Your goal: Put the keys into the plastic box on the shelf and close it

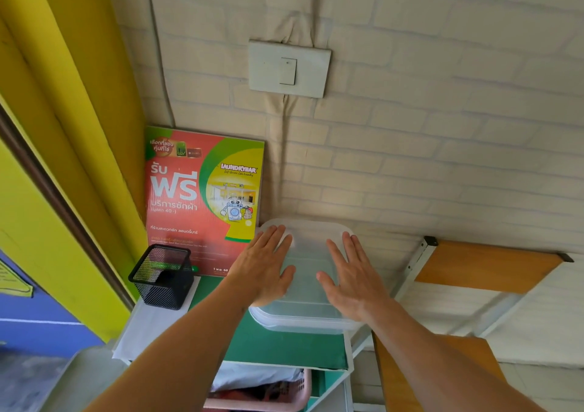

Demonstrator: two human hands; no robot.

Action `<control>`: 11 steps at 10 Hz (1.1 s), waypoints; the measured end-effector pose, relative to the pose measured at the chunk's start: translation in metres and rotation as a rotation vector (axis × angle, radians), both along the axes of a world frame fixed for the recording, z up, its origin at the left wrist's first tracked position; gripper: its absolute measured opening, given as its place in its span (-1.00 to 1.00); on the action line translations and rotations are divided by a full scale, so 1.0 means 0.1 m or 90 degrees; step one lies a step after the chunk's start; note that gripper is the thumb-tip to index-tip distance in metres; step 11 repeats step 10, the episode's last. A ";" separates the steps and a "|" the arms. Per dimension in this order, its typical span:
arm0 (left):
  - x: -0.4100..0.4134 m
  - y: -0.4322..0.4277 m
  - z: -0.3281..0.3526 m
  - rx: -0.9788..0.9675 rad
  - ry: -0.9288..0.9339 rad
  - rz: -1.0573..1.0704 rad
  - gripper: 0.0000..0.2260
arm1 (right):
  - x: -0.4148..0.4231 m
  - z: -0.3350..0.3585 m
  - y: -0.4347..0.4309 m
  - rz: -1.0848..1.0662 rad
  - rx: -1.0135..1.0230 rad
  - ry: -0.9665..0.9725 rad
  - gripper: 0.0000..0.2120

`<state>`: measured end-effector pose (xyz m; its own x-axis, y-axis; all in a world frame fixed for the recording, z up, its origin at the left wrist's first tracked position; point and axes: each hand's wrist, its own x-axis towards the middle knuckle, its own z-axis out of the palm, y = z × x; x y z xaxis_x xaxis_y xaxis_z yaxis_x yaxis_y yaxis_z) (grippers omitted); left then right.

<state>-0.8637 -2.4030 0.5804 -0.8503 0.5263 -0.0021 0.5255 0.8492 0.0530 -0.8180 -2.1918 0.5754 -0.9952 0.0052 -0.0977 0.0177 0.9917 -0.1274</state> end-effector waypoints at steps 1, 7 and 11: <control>0.01 0.01 0.01 -0.008 -0.003 -0.002 -0.37 | 0.00 -0.01 0.00 0.003 0.004 -0.004 -0.28; -0.02 0.09 0.24 -0.001 -0.012 0.040 -0.47 | -0.03 0.24 -0.08 -0.019 -0.064 -0.066 -0.27; 0.50 0.29 0.74 0.010 -0.033 0.159 -0.64 | 0.35 0.93 -0.03 -0.026 -0.120 -0.021 -0.34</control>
